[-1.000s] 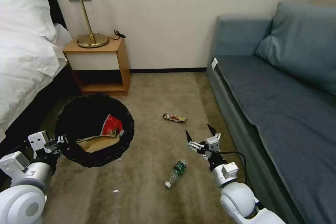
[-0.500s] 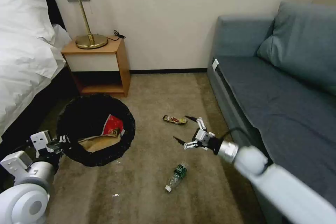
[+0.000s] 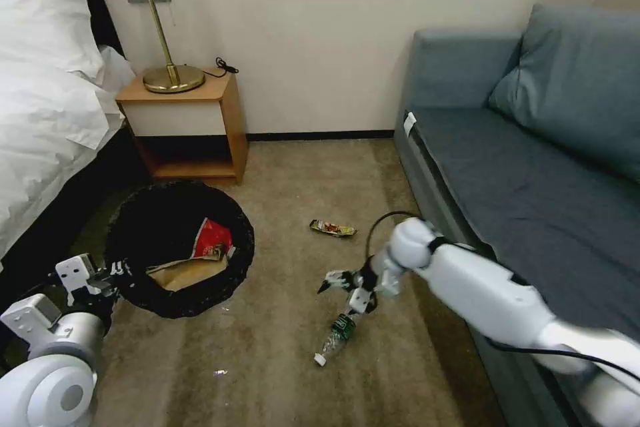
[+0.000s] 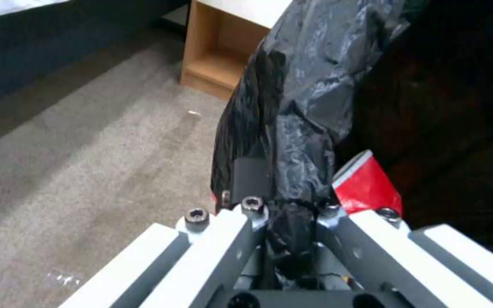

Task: Pick up the trash bin, then pick up the garbage on the floor and place it into the trash bin.

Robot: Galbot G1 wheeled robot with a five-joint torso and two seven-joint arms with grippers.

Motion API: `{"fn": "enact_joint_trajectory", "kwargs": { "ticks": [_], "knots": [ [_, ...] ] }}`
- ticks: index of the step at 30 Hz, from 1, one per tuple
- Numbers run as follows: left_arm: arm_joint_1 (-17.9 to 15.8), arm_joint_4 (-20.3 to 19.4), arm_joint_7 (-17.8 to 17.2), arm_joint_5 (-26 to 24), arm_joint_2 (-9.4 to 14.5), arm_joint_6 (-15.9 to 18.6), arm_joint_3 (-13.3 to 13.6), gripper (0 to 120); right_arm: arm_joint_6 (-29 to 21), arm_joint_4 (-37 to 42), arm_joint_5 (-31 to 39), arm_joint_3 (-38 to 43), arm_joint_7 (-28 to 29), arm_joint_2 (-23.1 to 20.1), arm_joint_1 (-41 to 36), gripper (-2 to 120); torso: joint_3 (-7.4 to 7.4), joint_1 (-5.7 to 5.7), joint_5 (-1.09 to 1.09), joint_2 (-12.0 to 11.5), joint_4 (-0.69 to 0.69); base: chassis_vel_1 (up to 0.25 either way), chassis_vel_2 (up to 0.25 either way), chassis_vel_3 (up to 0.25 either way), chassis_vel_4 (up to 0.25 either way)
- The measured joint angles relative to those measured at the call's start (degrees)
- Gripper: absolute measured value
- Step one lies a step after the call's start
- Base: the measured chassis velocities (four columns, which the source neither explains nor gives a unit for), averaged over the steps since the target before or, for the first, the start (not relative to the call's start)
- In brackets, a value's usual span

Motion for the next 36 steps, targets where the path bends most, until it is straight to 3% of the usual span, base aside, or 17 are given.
{"fn": "enact_joint_trajectory", "kwargs": {
  "ticks": [5, 13, 17, 24, 36],
  "knots": [
    [-0.3, 0.6, -0.2, 0.5, -0.6, 0.0, 0.4, 1, 2.1, -3.0, -4.7, -0.2, 0.4, 2.7, -0.3, 100, 0.00, 0.00, -0.01, 0.0, 0.00, 0.000, 0.000, 0.000, 0.000],
    [-0.7, 1.8, -0.2, 0.7, -0.5, 0.0, 0.7, 1, 3.0, -2.1, -0.3, 0.3, -1.6, -3.9, -0.5, 100, -0.01, 0.00, -0.02, 0.0, -0.08, 0.000, 0.000, 0.000, 0.000],
    [-0.9, 1.9, -0.2, 0.9, -0.7, 0.0, 1.1, 1, 3.2, -5.1, -1.4, 1.1, -0.3, -1.5, -1.6, 100, -0.01, 0.00, 0.01, 0.0, 0.01, 0.000, 0.000, 0.000, 0.000],
    [-0.2, 1.3, -0.3, 1.1, -0.8, 0.0, 0.8, 1, 3.7, -11.6, -5.4, 2.0, 3.7, 2.0, -2.0, 100, -0.01, 0.00, 0.00, 0.0, -0.01, 0.000, 0.000, 0.000, 0.000],
    [0.0, 0.8, -0.3, 1.0, -0.5, -0.1, 0.9, 1, 4.6, -14.0, -8.9, 3.4, 6.0, 1.9, -3.9, 100, -0.01, 0.00, 0.00, 0.0, -0.05, 0.000, 0.000, 0.000, 0.000]
  ]
}}
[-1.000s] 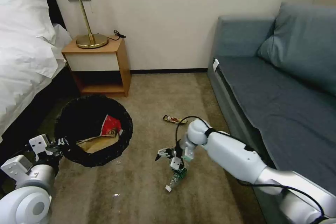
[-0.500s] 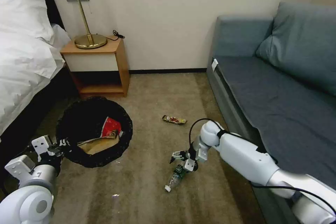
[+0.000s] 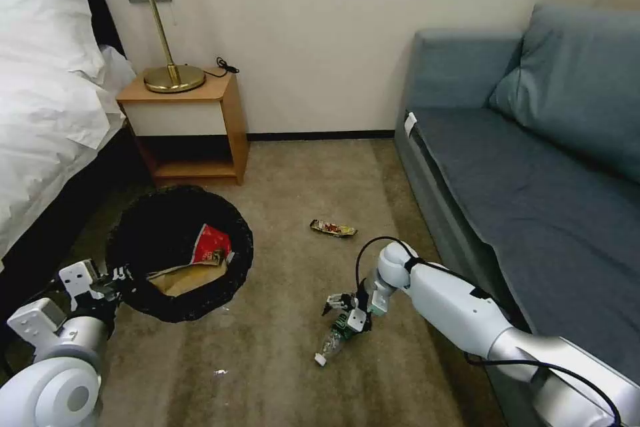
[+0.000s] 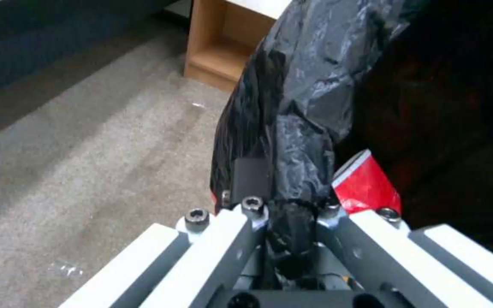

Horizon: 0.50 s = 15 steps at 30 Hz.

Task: Pick up the trash bin, then pick up the garbage on the floor and place it into the trash bin.

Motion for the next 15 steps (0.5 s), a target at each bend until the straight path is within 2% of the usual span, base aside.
{"fn": "enact_joint_trajectory", "kwargs": {
  "ticks": [2, 6, 9, 15],
  "knots": [
    [0.0, 0.0, 0.0, 0.0, 0.0, 0.0, 0.1, 1, 0.4, -0.9, -1.7, 0.5, 1.1, 1.2, -0.2, 100, 0.00, 0.00, 0.00, 0.0, 0.04, 0.000, 0.000, 0.000, 0.000],
    [0.2, 0.0, 0.0, 0.0, 0.0, 0.0, 0.0, 1, 0.4, -1.7, -3.0, 0.6, 2.0, 1.9, -0.2, 100, 0.00, 0.00, 0.00, 0.0, 0.04, 0.000, 0.000, 0.000, 0.000],
    [0.4, -0.3, 0.1, -0.1, -0.1, 0.0, -0.2, 1, 0.9, -4.2, -6.5, 1.1, 4.1, 3.4, -0.1, 100, 0.00, -0.01, 0.01, 0.0, 0.02, 0.000, 0.000, 0.000, 0.000],
    [0.5, -0.4, 0.2, -0.1, -0.5, -0.2, -0.3, 1, 1.0, -5.1, -7.8, 1.1, 5.0, 3.7, -0.5, 100, 0.00, 0.00, 0.01, 0.0, 0.02, 0.000, 0.000, 0.000, 0.000]
  ]
}}
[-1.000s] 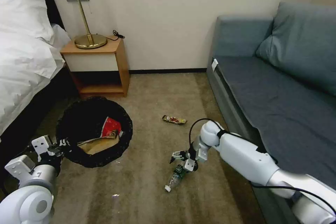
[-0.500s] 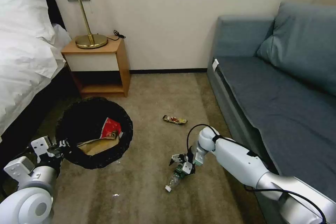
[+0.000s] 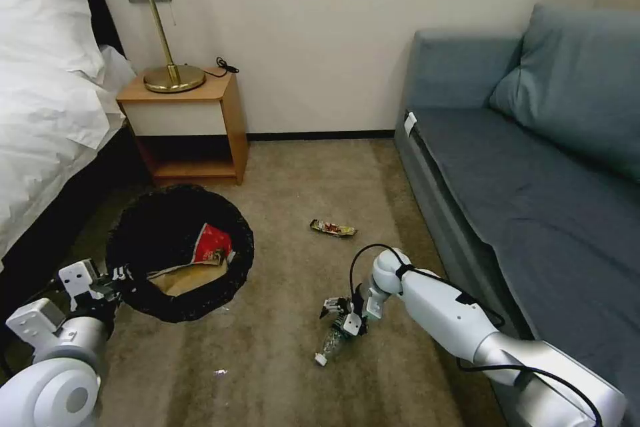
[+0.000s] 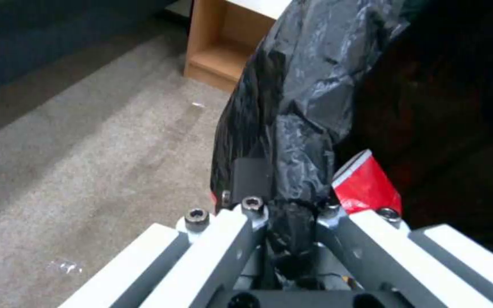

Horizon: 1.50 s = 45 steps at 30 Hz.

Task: Pick up the trash bin, then pick up the garbage on the floor and place it into the trash bin.

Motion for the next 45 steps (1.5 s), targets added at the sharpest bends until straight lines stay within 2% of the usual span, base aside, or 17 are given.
{"fn": "enact_joint_trajectory", "kwargs": {
  "ticks": [18, 23, 27, 28, 30, 31, 33, 34, 36, 45],
  "knots": [
    [0.2, -0.6, 0.1, 0.2, -0.3, -0.1, 0.1, 1, 0.0, -4.6, -4.1, 0.9, 3.5, 1.8, -0.1, 100, 0.00, 0.00, 0.00, 0.0, 0.00, 0.000, 0.000, 0.000, 0.000],
    [0.3, -1.0, 0.1, 0.1, -0.2, -0.1, 0.0, 1, 0.0, -5.7, -6.4, 1.3, 5.3, 2.4, 0.2, 90, 0.00, 0.00, 0.00, 0.0, 0.00, 0.000, 0.000, 0.000, 0.000],
    [0.3, -1.0, 0.1, 0.3, -0.6, -0.3, 0.2, 1, 0.0, -6.0, -8.0, 1.5, 6.0, 2.5, 0.1, 69, 0.00, 0.00, 0.00, 0.0, 0.00, 0.000, 0.000, 0.000, 0.000],
    [0.3, -1.0, 0.1, 0.3, -0.6, -0.3, 0.2, 1, 0.0, -6.0, -8.0, 1.5, 6.0, 2.5, 0.1, 69, 0.00, 0.00, 0.00, 0.0, 0.00, 0.000, 0.000, 0.000, 0.000],
    [0.3, -1.1, 0.0, 0.3, -0.5, -0.3, 0.2, 1, 0.0, -6.0, -8.1, 1.5, 6.0, 2.4, -0.1, 59, 0.00, 0.00, -0.01, 0.0, 0.00, 0.000, 0.000, 0.000, 0.000],
    [0.3, -1.1, 0.0, 0.3, -0.5, -0.3, 0.2, 1, 0.0, -6.0, -8.1, 1.5, 6.0, 2.4, -0.1, 59, 0.00, 0.00, -0.01, 0.0, 0.00, 0.000, 0.000, 0.000, 0.000],
    [0.3, -1.2, 0.0, 0.3, -0.3, -0.3, 0.2, 1, 0.0, -6.1, -8.1, 1.9, 6.0, 2.4, -0.2, 48, 0.00, 0.00, 0.00, 0.0, 0.00, 0.000, 0.000, 0.000, 0.000],
    [0.3, -1.2, 0.0, 0.3, -0.3, -0.3, 0.2, 1, 0.0, -6.1, -8.1, 1.9, 6.0, 2.4, -0.2, 48, 0.00, 0.00, 0.00, 0.0, 0.00, 0.000, 0.000, 0.000, 0.000],
    [0.3, -1.4, 0.0, 0.3, -0.2, -0.3, 0.2, 1, 0.0, -5.9, -7.8, 1.9, 6.0, 2.1, -0.5, 38, 0.00, 0.00, 0.00, 0.0, 0.00, 0.000, 0.000, 0.000, 0.000],
    [0.7, -1.7, -0.1, 0.2, 0.2, -0.3, 0.0, 1, 0.0, -5.5, -6.6, 2.7, 5.4, 2.1, -0.6, 17, 0.00, 0.00, 0.00, 0.0, 0.00, 0.000, 0.000, 0.000, 0.000]
  ]
}}
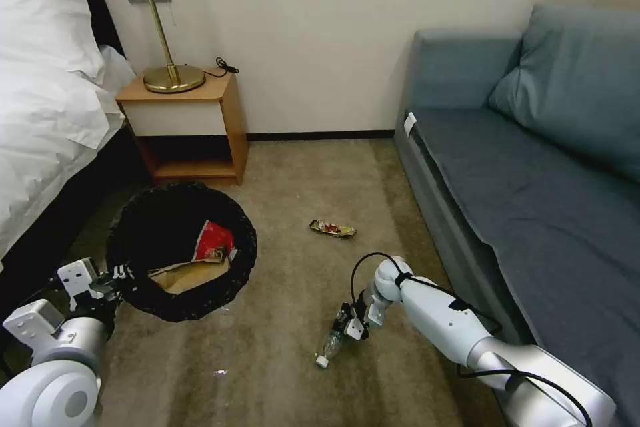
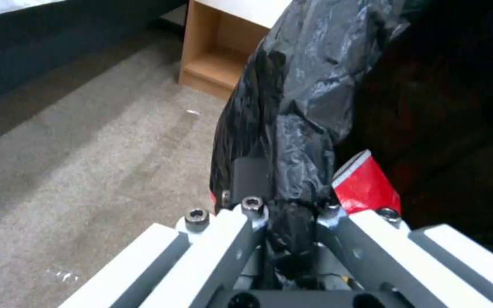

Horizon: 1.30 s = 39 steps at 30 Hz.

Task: Pick up the trash bin, then pick up the garbage on the floor and place it into the trash bin.

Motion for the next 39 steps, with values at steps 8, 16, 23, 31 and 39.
{"fn": "enact_joint_trajectory", "kwargs": {
  "ticks": [8, 16, 23, 31, 39],
  "knots": [
    [-0.2, 0.0, -0.2, 0.0, 0.6, 0.0, 0.4, 1, 0.0, 7.6, 15.8, 3.5, -3.8, -7.1, 0.8, 16, 0.00, 0.00, 0.03, 0.0, 0.03, 0.000, 0.000, 0.000, 0.000],
    [-0.1, 0.4, -0.2, -0.2, 1.4, 0.0, 0.5, 1, -4.6, 17.6, 43.2, 8.8, -2.9, -21.3, 0.0, 16, 0.00, 0.00, 0.00, 0.0, -0.06, 0.000, 0.000, 0.000, 0.000],
    [-0.4, 1.2, -0.2, -0.1, 1.8, -0.1, 1.2, 1, -12.7, 37.8, 90.5, 22.3, 9.5, -32.2, -11.1, 16, -0.01, 0.00, -0.02, 0.0, -0.06, 0.000, 0.000, 0.000, 0.000],
    [-0.8, 1.3, -0.6, 0.7, 1.5, 0.1, 2.3, 1, -23.1, 57.1, 97.8, 15.1, 19.8, -26.8, -8.2, 16, 0.00, 0.00, -0.01, 0.0, 0.03, 0.000, 0.000, 0.000, 0.000],
    [-1.0, 1.2, -0.7, 1.5, 0.5, 0.3, 3.1, 1, -27.5, 56.4, 93.6, -0.3, 19.9, -17.9, 0.6, 16, 0.00, 0.00, -0.02, 0.0, 0.02, 0.000, 0.000, 0.000, 0.000]
  ]
}}
